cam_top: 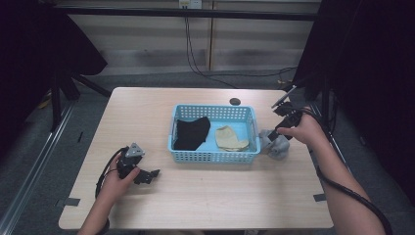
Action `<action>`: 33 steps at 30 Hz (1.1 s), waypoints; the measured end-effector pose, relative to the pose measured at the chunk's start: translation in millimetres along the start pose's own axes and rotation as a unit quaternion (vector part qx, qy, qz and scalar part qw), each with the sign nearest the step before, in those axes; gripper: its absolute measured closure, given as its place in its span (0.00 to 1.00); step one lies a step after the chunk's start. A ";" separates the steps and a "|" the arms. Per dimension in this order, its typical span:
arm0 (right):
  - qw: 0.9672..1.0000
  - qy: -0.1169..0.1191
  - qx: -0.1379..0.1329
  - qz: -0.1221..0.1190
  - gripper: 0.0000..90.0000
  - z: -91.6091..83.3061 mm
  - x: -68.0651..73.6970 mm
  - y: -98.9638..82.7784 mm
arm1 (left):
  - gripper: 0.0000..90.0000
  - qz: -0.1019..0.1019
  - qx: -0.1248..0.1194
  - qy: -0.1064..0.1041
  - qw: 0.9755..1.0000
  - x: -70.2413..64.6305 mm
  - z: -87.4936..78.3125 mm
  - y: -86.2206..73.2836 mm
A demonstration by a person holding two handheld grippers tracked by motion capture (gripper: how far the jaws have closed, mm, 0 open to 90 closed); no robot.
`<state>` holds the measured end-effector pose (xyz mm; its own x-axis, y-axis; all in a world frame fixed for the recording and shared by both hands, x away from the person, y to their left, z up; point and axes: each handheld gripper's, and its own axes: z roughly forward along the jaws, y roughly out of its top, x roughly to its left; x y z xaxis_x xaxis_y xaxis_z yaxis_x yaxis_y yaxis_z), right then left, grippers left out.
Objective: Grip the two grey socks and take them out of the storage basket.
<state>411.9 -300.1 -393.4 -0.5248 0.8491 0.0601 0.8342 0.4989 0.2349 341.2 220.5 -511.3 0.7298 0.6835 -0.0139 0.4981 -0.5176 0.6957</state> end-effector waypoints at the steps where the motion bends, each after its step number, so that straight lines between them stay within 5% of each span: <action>1: 1.000 0.003 -0.002 0.000 0.29 -0.5 -0.4 -1.3 | 0.00 0.000 0.001 -0.001 1.000 0.1 -0.1 0.0; 9: 0.999 0.031 -0.018 -0.007 0.22 -8.6 7.4 -14.1 | 0.00 0.000 -0.001 -0.001 1.000 -0.4 -0.4 -0.4; 22: 0.998 0.028 0.012 -0.048 0.22 -7.7 34.5 -37.7 | 0.00 0.000 -0.001 0.001 1.000 -0.7 -0.4 -0.4; 33: 0.996 0.021 0.007 -0.084 0.23 0.7 60.7 -58.3 | 0.00 -0.001 -0.001 0.004 1.000 -1.6 -1.1 -0.9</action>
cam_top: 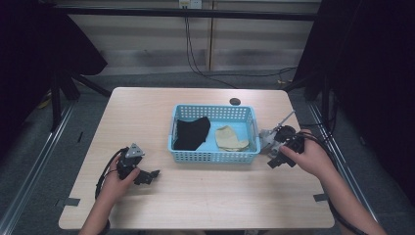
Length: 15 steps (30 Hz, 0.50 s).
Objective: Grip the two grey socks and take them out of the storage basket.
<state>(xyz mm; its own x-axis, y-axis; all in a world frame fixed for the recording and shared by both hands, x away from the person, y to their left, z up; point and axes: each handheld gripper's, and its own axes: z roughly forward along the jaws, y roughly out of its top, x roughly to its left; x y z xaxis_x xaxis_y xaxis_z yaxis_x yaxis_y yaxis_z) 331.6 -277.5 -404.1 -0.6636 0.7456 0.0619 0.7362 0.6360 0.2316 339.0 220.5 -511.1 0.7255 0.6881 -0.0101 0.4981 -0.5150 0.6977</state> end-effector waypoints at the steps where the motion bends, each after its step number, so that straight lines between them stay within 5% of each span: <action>1: 1.000 0.002 -0.002 -0.001 0.23 2.2 2.0 -1.9 | 0.00 0.002 0.002 -0.001 1.000 0.1 -0.2 0.0; 15: 1.000 0.008 -0.006 -0.020 0.23 36.3 29.4 -32.0 | 0.00 -0.003 0.000 -0.002 1.000 -1.2 -0.6 -0.7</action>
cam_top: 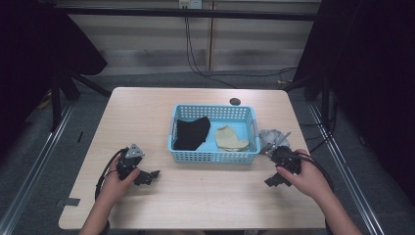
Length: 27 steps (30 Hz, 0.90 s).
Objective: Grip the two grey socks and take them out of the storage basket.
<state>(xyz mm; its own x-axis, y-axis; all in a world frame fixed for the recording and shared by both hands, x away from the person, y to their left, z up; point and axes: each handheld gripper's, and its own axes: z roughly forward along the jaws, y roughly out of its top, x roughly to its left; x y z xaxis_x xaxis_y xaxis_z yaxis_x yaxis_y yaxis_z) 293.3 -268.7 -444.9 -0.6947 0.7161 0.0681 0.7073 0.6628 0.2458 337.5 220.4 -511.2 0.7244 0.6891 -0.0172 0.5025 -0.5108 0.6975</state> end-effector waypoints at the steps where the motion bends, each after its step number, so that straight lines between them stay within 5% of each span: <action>1: 1.000 -0.001 -0.004 0.002 0.23 2.1 1.8 -1.7 | 0.00 0.000 0.000 0.000 1.000 -0.1 0.0 0.0; 11: 1.000 0.002 -0.030 0.000 0.23 29.6 12.2 -14.6 | 0.00 0.002 0.001 -0.001 1.000 -0.3 -0.6 -0.5; 16: 0.996 -0.011 -0.088 -0.002 0.18 35.8 17.2 -19.4 | 0.00 0.005 0.002 0.000 1.000 -0.3 -1.1 -0.7; 19: 0.991 -0.019 -0.130 0.001 0.12 41.9 20.6 -25.4 | 0.00 0.005 0.004 0.000 1.000 -0.6 -1.6 -0.9; 24: 0.978 -0.028 -0.208 0.007 0.11 49.2 22.5 -39.8 | 0.00 0.005 0.003 0.000 1.000 -0.7 -1.7 -1.1; 27: 0.973 -0.030 -0.227 0.010 0.11 50.9 23.1 -44.6 | 0.00 0.003 0.003 -0.001 1.000 -1.1 -1.7 -1.3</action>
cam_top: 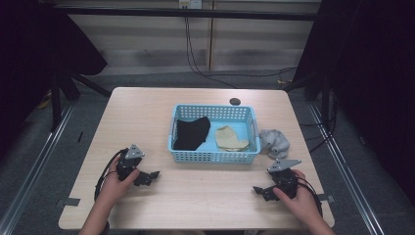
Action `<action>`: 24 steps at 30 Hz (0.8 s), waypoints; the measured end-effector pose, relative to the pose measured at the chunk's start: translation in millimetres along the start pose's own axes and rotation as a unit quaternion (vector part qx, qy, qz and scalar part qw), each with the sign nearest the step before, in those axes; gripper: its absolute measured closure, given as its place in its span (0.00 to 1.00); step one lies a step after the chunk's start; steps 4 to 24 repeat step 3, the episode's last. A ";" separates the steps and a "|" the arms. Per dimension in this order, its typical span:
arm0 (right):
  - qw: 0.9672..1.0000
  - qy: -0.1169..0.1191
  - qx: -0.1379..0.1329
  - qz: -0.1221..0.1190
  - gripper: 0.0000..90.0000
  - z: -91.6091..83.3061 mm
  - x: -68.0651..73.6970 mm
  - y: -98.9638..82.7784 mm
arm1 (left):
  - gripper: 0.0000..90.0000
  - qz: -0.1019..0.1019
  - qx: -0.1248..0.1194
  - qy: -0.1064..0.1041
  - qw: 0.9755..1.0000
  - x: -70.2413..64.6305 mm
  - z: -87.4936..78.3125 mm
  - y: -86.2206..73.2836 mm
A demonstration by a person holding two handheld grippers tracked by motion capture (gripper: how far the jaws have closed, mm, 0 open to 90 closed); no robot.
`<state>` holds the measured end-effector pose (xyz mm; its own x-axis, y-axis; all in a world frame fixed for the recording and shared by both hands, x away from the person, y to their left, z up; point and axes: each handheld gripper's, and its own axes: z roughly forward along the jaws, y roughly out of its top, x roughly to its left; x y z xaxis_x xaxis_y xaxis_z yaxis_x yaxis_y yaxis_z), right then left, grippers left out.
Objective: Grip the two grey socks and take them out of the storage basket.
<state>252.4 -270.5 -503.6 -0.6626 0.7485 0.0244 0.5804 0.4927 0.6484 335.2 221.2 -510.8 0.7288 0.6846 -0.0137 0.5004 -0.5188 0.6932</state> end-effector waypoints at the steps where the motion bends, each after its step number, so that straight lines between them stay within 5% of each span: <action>1: 1.000 0.001 0.000 0.000 0.11 -0.1 -0.1 -0.2 | 0.00 -0.003 0.000 -0.001 1.000 -0.3 0.1 -0.1; 24: 1.000 0.003 -0.005 -0.002 0.11 0.6 0.0 -0.3 | 0.00 -0.003 0.000 -0.001 1.000 -0.4 0.1 -0.2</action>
